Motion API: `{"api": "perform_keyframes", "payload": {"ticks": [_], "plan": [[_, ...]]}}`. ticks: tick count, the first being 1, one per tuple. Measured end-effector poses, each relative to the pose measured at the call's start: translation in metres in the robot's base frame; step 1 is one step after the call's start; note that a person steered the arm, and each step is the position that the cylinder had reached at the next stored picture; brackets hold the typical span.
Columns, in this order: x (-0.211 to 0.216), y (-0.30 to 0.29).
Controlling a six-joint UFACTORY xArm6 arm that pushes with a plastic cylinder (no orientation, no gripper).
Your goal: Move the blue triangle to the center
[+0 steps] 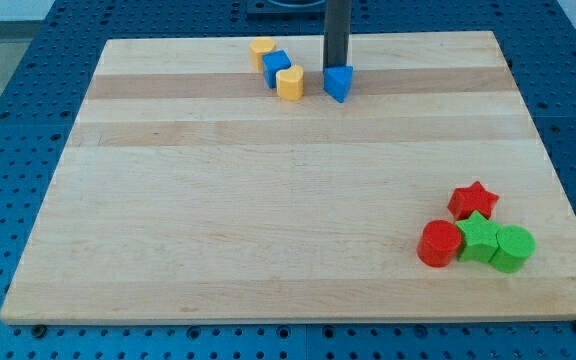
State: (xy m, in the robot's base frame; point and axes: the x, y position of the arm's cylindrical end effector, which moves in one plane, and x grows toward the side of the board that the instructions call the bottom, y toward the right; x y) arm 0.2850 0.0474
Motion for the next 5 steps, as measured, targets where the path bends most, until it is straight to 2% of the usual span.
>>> {"api": "perform_keyframes", "payload": {"ticks": [5], "plan": [[0.102,0.007]]}}
